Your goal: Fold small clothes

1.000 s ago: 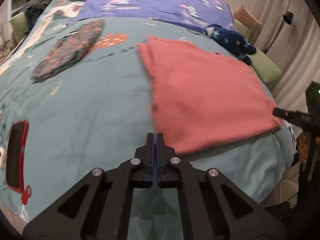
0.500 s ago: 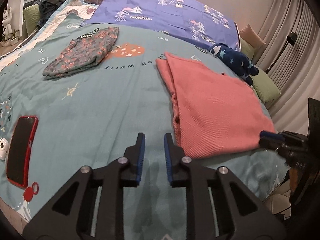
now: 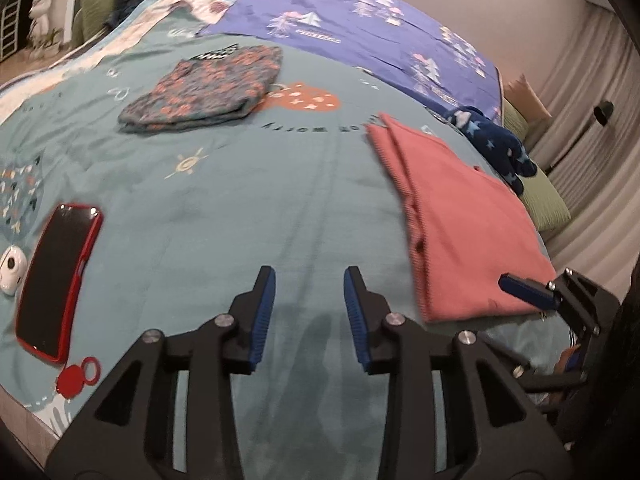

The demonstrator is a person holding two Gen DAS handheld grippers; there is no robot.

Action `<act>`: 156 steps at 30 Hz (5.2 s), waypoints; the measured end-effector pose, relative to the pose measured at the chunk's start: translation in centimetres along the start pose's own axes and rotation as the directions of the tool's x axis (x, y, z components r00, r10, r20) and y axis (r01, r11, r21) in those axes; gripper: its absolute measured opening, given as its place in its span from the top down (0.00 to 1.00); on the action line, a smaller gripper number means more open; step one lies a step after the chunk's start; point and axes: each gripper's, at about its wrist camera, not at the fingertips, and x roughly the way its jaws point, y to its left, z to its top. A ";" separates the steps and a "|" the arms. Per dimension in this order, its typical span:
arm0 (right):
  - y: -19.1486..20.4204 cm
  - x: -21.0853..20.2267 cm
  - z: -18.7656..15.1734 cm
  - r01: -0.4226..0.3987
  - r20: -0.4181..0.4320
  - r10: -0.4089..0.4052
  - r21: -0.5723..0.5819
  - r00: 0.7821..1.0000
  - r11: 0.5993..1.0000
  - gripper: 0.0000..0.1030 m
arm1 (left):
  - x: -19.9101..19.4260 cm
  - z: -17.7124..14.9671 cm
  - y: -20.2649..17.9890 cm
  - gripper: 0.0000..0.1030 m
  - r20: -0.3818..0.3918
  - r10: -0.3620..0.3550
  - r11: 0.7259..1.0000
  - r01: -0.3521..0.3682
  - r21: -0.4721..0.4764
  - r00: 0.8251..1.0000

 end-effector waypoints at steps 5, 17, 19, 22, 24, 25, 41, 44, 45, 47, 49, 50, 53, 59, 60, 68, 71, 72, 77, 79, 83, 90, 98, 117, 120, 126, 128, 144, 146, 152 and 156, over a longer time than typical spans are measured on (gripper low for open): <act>1.5 1.4 0.3 0.049 0.006 -0.049 -0.055 0.999 0.997 0.50 | 0.0 0.5 1.5 0.56 0.008 0.010 1.000 -0.010 -0.027 1.000; 0.7 3.1 1.8 0.072 0.026 -0.073 0.053 0.997 0.996 0.50 | 0.9 2.4 2.1 0.55 0.032 -0.061 0.995 0.064 -0.075 0.998; 0.5 3.2 2.0 0.058 0.030 -0.061 0.087 0.998 0.995 0.52 | 1.4 3.1 1.7 0.54 0.031 -0.078 0.995 0.080 -0.066 0.996; 0.0 3.2 2.0 -0.002 0.046 -0.004 0.139 0.999 0.990 0.77 | 2.4 4.5 0.7 0.50 0.019 -0.135 0.990 0.136 -0.045 0.991; -0.8 3.0 2.1 -0.025 0.065 0.013 0.185 0.998 0.983 0.90 | 3.4 5.6 -0.1 0.47 -0.004 -0.203 0.979 0.202 -0.035 0.979; -1.1 2.8 2.1 -0.043 0.074 0.028 0.206 0.997 0.978 0.90 | 4.0 6.1 -0.5 0.47 -0.018 -0.236 0.971 0.235 -0.032 0.972; -4.3 1.8 2.6 -0.180 0.110 0.149 0.378 0.983 0.908 0.92 | 14.6 12.6 -5.1 0.87 -0.227 -0.413 0.910 0.413 -0.050 0.882; -4.8 1.7 2.4 -0.204 0.123 0.168 0.406 0.978 0.891 0.92 | 13.9 12.5 -6.0 0.88 -0.217 -0.380 0.922 0.386 -0.016 0.899; -5.1 1.6 2.4 -0.213 0.131 0.173 0.416 0.976 0.884 0.92 | 13.7 12.5 -6.2 0.88 -0.214 -0.371 0.926 0.378 -0.009 0.904; -5.5 1.3 2.3 -0.222 0.149 0.174 0.432 0.973 0.874 0.92 | 13.4 13.0 -6.5 0.88 -0.212 -0.361 0.930 0.368 -0.006 0.908; -6.0 0.8 2.1 -0.230 0.170 0.170 0.446 0.971 0.865 0.92 | 13.3 13.5 -6.9 0.88 -0.210 -0.356 0.931 0.364 0.001 0.911; -6.2 0.6 2.0 -0.233 0.180 0.168 0.454 0.969 0.860 0.92 | 13.1 13.9 -7.4 0.88 -0.209 -0.349 0.933 0.360 0.012 0.913; -7.0 -0.4 1.7 -0.239 0.211 0.154 0.477 0.965 0.846 0.92 | 12.5 14.4 -8.5 0.88 -0.206 -0.334 0.937 0.348 0.034 0.920; -9.0 -2.6 0.5 -0.244 0.272 0.114 0.514 0.956 0.822 0.92 | 10.8 15.4 -11.7 0.88 -0.186 -0.311 0.938 0.333 0.097 0.932; -9.6 -3.0 0.2 -0.246 0.285 0.104 0.523 0.953 0.816 0.92 | 10.6 15.5 -12.1 0.88 -0.183 -0.308 0.938 0.330 0.103 0.933; -13.3 -5.3 -2.8 -0.252 0.348 0.041 0.589 0.937 0.768 0.93 | 9.6 16.2 -16.8 0.92 -0.165 -0.278 0.941 0.303 0.152 0.946; -14.8 -6.2 -4.2 -0.258 0.371 0.017 0.612 0.929 0.748 0.93 | 9.2 16.3 -19.0 0.92 -0.160 -0.277 0.935 0.304 0.180 0.947; -15.3 -6.6 -4.7 -0.259 0.380 0.004 0.622 0.925 0.739 0.93 | 9.1 16.3 -19.9 0.92 -0.160 -0.275 0.933 0.303 0.194 0.948; -17.1 -8.6 -7.2 -0.266 0.414 -0.044 0.659 0.909 0.703 0.93 | 8.7 16.2 -24.7 0.92 -0.160 -0.268 0.920 0.301 0.249 0.950; -17.9 -9.4 -8.4 -0.263 0.423 -0.071 0.678 0.904 0.686 0.93 | 8.6 16.0 -26.5 0.92 -0.161 -0.263 0.913 0.299 0.277 0.951; -19.9 -10.4 -11.0 -0.255 0.421 -0.119 0.725 0.899 0.640 0.93 | 9.6 15.1 -30.7 0.93 -0.188 -0.255 0.894 0.305 0.328 0.948; -22.5 -11.2 -16.9 -0.229 0.365 -0.171 0.821 0.915 0.524 0.94 | 13.3 12.4 -37.1 0.93 -0.263 -0.231 0.867 0.321 0.380 0.936; -24.0 -10.1 -21.5 -0.237 0.316 -0.137 0.882 0.939 0.407 0.94 | 16.9 8.8 -40.6 0.95 -0.337 -0.164 0.845 0.308 0.437 0.927; -23.0 -7.3 -23.7 -0.302 0.312 0.022 0.896 0.950 0.326 0.92 | 20.6 4.6 -43.2 0.35 -0.260 0.243 0.734 -0.002 0.679 0.934; -22.9 -7.2 -23.6 -0.299 0.306 0.030 0.897 0.952 0.325 0.92 | 21.9 4.4 -43.1 0.33 -0.209 0.307 0.726 -0.087 0.683 0.928; -22.8 -6.9 -23.5 -0.302 0.307 0.040 0.892 0.951 0.336 0.91 | 22.1 6.1 -42.2 0.44 -0.227 0.299 0.780 -0.100 0.618 0.927; -23.0 -6.8 -23.3 -0.304 0.308 0.043 0.889 0.950 0.344 0.90 | 22.3 6.4 -42.0 0.48 -0.242 0.287 0.793 -0.088 0.602 0.927; -24.1 -7.1 -22.1 -0.289 0.325 -0.045 0.888 0.945 0.359 0.95 | 23.2 8.4 -41.5 0.87 -0.279 0.213 0.864 -0.047 0.501 0.936; -23.8 -8.2 -21.5 -0.273 0.332 -0.081 0.872 0.940 0.406 0.95 | 22.1 9.5 -40.4 0.91 -0.318 0.108 0.910 0.035 0.412 0.942; -23.4 -10.4 -20.9 -0.274 0.367 -0.131 0.850 0.921 0.449 0.95 | 18.4 10.7 -41.3 0.91 -0.264 0.002 0.902 0.112 0.416 0.965; -23.9 -11.2 -21.6 -0.246 0.349 -0.173 0.865 0.921 0.437 0.95 | 18.9 9.7 -43.3 0.91 -0.284 -0.016 0.887 0.145 0.437 0.959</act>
